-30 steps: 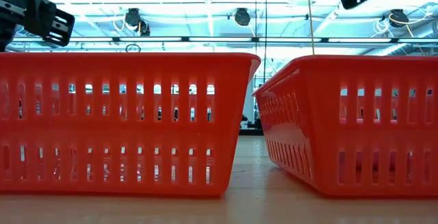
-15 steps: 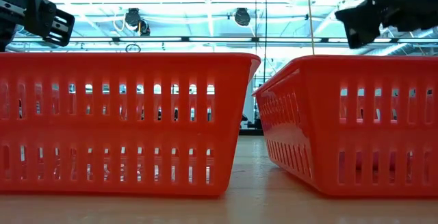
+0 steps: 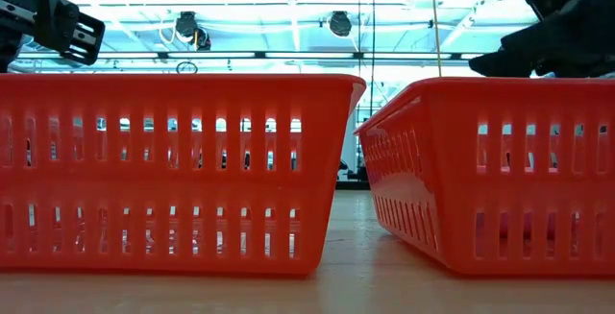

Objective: Pick & Place Office items
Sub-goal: Put the left red charger adapter into the right red bin

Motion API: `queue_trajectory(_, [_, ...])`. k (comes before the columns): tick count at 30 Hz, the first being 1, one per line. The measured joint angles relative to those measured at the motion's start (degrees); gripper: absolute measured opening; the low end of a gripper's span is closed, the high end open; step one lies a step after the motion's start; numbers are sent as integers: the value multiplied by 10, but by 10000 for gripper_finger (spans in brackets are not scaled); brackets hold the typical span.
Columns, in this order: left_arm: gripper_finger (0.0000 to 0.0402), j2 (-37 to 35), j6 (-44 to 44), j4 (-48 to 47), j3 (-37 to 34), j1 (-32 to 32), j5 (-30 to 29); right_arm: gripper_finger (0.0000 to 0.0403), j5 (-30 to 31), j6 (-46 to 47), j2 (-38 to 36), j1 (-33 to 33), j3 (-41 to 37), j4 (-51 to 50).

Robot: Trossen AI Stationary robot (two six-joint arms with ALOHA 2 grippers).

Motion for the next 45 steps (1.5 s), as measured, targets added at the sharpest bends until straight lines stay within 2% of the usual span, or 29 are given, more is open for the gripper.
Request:
queue_trajectory(16, [271, 0, 0, 0, 0, 0, 0, 200, 1, 1, 0, -36, 0, -21])
queue_trajectory(20, [271, 0, -6, 0, 0, 0, 0, 199, 2, -28, 0, -48, 0, -6])
queue_trajectory(24, [271, 0, -154, 42, 0, 0, 0, 199, 3, -40, 0, -72, 0, -5])
queue_trajectory(29, [271, 0, -207, 68, 0, 0, 0, 199, 2, -3, 0, -90, 0, -9])
queue_trajectory(35, [271, 0, -210, 68, 0, 0, 0, 196, 4, 1, 0, -94, 0, -7])
queue_trajectory(37, [271, 0, -202, 70, 0, 0, -4, 196, 26, -7, 0, -93, 0, 0])
queue_trajectory(41, [271, 0, -138, 72, 0, 0, -69, 196, 76, -15, 0, -94, 0, 10])
queue_trajectory(45, [271, 0, -122, 72, 0, 0, -86, 196, 80, -12, 0, -98, 0, 23])
